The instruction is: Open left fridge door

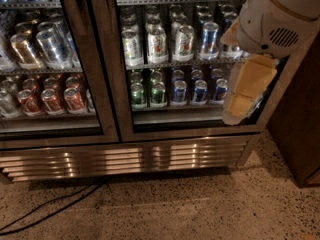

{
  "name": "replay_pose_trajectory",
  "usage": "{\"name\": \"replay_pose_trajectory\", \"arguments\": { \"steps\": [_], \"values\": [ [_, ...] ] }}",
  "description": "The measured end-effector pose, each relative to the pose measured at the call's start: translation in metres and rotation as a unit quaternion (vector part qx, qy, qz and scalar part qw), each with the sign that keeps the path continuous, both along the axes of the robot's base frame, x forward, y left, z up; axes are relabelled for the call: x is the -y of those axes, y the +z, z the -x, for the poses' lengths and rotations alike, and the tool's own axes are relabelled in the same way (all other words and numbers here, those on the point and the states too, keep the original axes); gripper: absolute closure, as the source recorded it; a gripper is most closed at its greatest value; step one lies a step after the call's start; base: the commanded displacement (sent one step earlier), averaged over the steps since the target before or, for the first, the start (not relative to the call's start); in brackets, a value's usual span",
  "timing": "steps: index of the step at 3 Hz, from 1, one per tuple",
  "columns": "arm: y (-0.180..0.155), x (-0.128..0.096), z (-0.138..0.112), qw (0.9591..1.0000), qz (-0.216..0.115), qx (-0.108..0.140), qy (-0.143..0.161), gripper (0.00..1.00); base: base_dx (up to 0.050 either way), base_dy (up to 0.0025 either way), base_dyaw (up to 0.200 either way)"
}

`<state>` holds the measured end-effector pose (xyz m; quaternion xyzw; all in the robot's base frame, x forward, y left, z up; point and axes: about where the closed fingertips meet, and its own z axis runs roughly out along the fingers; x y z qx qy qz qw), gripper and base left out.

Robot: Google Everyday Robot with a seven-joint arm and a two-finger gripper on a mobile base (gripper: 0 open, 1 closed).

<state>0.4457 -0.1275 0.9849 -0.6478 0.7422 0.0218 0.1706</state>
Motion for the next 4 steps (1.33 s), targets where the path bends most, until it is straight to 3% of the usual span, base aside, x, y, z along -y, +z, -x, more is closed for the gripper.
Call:
{"name": "replay_pose_trajectory", "arguments": {
  "steps": [1, 2, 3, 4],
  "values": [
    [0.006, -0.09, -0.005, 0.9973, -0.046, -0.017, 0.055, 0.0, 0.0, 0.0, 0.0],
    [0.009, -0.168, 0.002, 0.9904, -0.094, -0.031, 0.096, 0.0, 0.0, 0.0, 0.0],
    [0.004, -0.23, 0.01, 0.9851, -0.116, -0.045, 0.119, 0.0, 0.0, 0.0, 0.0],
    [0.004, -0.23, 0.01, 0.9851, -0.116, -0.045, 0.119, 0.0, 0.0, 0.0, 0.0]
  ]
}}
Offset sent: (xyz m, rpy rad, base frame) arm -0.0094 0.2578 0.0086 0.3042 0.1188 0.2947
